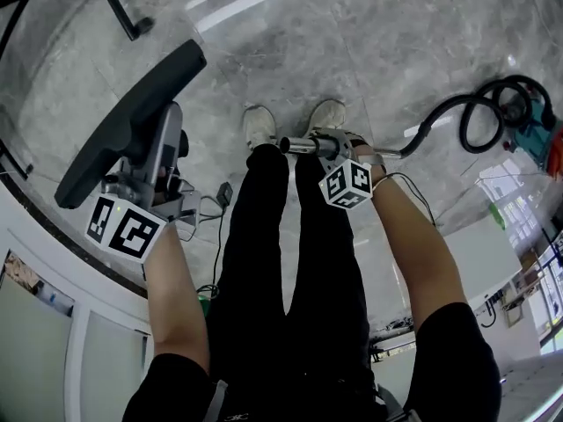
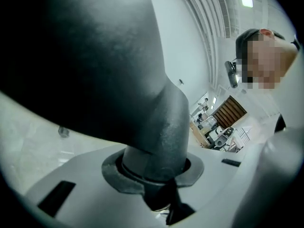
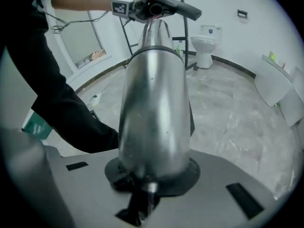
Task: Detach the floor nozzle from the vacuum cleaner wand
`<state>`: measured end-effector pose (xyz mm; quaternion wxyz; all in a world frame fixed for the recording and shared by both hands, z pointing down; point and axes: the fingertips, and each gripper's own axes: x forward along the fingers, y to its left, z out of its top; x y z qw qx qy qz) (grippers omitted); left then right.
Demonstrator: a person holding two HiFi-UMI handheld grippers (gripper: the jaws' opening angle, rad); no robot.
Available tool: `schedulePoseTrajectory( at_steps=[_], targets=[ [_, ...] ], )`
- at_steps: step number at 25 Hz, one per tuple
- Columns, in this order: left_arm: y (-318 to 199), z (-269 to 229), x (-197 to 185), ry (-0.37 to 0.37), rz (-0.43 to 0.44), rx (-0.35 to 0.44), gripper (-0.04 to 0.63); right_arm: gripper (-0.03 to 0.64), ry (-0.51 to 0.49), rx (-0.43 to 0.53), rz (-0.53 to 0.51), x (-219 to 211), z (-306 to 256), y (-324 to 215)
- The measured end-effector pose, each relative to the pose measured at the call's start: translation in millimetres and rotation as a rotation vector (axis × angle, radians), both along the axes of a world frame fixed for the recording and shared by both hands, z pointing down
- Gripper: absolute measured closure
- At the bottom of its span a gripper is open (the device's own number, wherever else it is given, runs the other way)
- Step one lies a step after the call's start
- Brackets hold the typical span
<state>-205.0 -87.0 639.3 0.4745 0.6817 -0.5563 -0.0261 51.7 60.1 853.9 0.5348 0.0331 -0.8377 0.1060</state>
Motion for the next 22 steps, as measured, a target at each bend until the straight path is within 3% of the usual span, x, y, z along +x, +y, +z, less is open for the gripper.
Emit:
schedulePoseTrajectory(
  at_steps=[3,7,11,18,22],
  targets=[
    [25.0,30.3,25.9,0.068,-0.002,-0.053,0.482,0.555,0.052,0.049,-0.03,-24.1,39.3,-21.4],
    [48.3,60.0,35.3,0.175,-0.007,-0.119,0.482,0.555,0.112,0.138,0.035,-45.6,92.7,-54.7],
    [50.1,81.8,27.9,0.168,0.047,-0.137,0.482,0.554,0.196,0.201,0.07,-42.1,144.9,-80.9],
    [59.5,130.2,23.3,0.218,0.133,-0.192,0.482,0.553,0.349,0.222,0.026,-18.0,248.6,-69.5],
    [74.0,150.5,29.8,0.222,0.245,-0.231,0.482,0.543,0.402,0.118,-0.019,-18.1,283.9,-46.1]
  ],
)
